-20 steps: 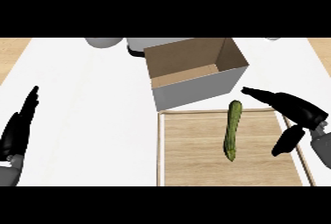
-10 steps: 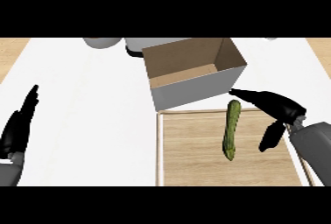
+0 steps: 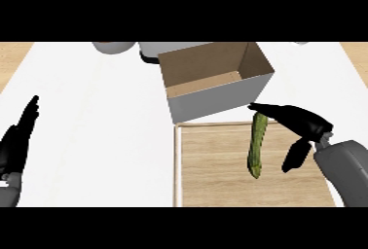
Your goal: Pick the squash from the tray and place it in the cardboard box
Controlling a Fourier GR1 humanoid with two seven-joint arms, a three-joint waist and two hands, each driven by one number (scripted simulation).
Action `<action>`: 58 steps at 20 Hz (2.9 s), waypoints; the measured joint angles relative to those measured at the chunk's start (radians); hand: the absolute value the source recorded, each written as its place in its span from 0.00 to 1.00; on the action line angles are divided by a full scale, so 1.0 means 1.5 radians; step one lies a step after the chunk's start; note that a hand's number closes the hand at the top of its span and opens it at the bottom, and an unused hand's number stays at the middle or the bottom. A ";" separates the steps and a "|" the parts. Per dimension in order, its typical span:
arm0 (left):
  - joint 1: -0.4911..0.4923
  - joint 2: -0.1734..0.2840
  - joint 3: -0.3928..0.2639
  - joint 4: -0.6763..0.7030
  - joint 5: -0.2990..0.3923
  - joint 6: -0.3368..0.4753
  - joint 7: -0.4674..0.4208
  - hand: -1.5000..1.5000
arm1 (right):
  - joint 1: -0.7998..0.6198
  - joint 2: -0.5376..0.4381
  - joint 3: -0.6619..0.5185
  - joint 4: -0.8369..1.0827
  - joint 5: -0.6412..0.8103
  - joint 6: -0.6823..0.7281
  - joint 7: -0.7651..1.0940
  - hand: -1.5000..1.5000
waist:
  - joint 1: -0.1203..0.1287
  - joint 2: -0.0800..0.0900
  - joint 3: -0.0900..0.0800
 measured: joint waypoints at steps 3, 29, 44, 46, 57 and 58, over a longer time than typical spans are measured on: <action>0.014 -0.011 0.009 -0.008 -0.012 -0.005 -0.002 0.50 | 0.020 0.016 -0.008 -0.041 0.001 0.021 0.007 0.00 | -0.001 0.000 0.000; -0.017 -0.065 0.075 0.012 -0.081 -0.058 -0.005 0.50 | 0.018 0.132 -0.018 -0.019 0.207 -0.087 0.021 1.00 | 0.002 -0.005 -0.004; 0.011 -0.055 0.106 0.002 -0.084 -0.064 -0.001 0.50 | 0.170 0.150 -0.144 -0.178 0.335 -0.272 0.326 1.00 | -0.032 -0.011 -0.002; 0.015 -0.057 0.107 0.003 -0.084 -0.065 -0.006 0.50 | 0.202 0.149 -0.145 -0.262 0.355 -0.267 0.375 1.00 | -0.031 -0.010 -0.002; 0.014 -0.078 0.099 -0.013 -0.093 -0.073 -0.008 0.50 | 0.174 0.171 -0.078 -0.544 0.441 -0.212 0.474 1.00 | -0.006 -0.002 -0.001; 0.007 -0.075 0.100 -0.009 -0.093 -0.077 -0.008 0.50 | 0.154 0.183 -0.070 -0.548 0.438 -0.200 0.482 1.00 | -0.005 -0.002 -0.001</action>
